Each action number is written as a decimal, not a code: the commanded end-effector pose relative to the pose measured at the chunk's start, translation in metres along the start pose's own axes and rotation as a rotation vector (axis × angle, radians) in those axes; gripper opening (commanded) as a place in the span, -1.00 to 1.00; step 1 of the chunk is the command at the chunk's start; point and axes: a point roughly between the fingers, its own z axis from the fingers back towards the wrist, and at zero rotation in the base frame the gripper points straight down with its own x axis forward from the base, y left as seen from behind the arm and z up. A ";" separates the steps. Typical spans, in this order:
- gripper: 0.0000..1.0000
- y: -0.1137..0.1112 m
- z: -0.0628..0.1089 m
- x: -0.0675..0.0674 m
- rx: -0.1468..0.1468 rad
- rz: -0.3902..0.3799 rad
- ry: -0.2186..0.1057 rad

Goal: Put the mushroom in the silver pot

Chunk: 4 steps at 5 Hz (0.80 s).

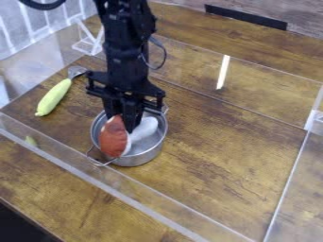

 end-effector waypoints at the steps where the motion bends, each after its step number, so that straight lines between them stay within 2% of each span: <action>1: -1.00 0.000 0.000 -0.002 -0.004 0.014 -0.041; 2: -1.00 -0.002 -0.009 -0.004 -0.008 0.026 -0.043; 4: -1.00 0.011 -0.009 0.000 -0.017 -0.057 -0.044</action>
